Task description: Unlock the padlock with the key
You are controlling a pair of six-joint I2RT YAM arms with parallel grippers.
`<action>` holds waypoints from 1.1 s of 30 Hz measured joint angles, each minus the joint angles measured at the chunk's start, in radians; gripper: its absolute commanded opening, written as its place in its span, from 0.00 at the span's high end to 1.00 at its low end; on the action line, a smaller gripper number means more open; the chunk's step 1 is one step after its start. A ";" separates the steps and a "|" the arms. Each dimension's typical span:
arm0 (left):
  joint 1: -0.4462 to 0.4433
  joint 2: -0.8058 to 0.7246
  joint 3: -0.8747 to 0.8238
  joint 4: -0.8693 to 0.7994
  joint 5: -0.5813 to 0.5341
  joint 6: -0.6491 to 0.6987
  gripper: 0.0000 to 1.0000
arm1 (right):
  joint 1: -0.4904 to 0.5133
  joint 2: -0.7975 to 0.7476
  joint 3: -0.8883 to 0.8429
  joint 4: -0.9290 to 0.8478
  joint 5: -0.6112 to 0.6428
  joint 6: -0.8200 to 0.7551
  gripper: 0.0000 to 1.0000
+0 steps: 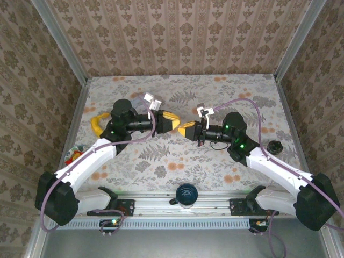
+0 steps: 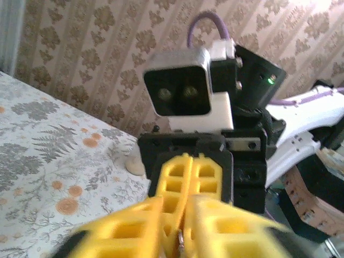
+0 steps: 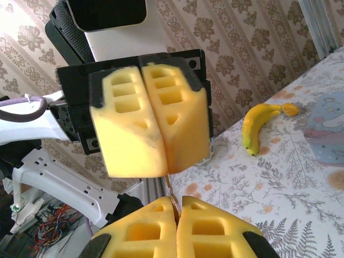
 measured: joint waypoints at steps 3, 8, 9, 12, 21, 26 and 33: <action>0.031 -0.002 -0.005 0.027 -0.044 -0.033 0.34 | 0.000 -0.019 0.000 -0.045 0.027 -0.016 1.00; 0.055 -0.077 -0.043 -0.035 -0.238 -0.040 0.14 | 0.000 -0.060 0.000 -0.153 0.116 -0.041 1.00; 0.056 -0.098 -0.049 -0.053 -0.280 -0.039 0.13 | 0.000 -0.066 0.000 -0.176 0.136 -0.045 1.00; 0.056 -0.172 -0.074 -0.108 -0.428 -0.029 0.08 | 0.000 -0.080 0.000 -0.257 0.202 -0.049 1.00; -0.063 -0.197 -0.085 -0.462 -0.981 0.002 0.00 | 0.000 -0.070 0.074 -0.549 0.438 -0.036 1.00; -0.103 -0.080 -0.084 -0.579 -1.177 -0.039 0.00 | -0.010 -0.038 0.102 -0.666 0.544 -0.009 1.00; -0.138 0.092 -0.080 -0.586 -1.320 -0.070 0.01 | -0.020 -0.003 0.102 -0.740 0.590 0.028 1.00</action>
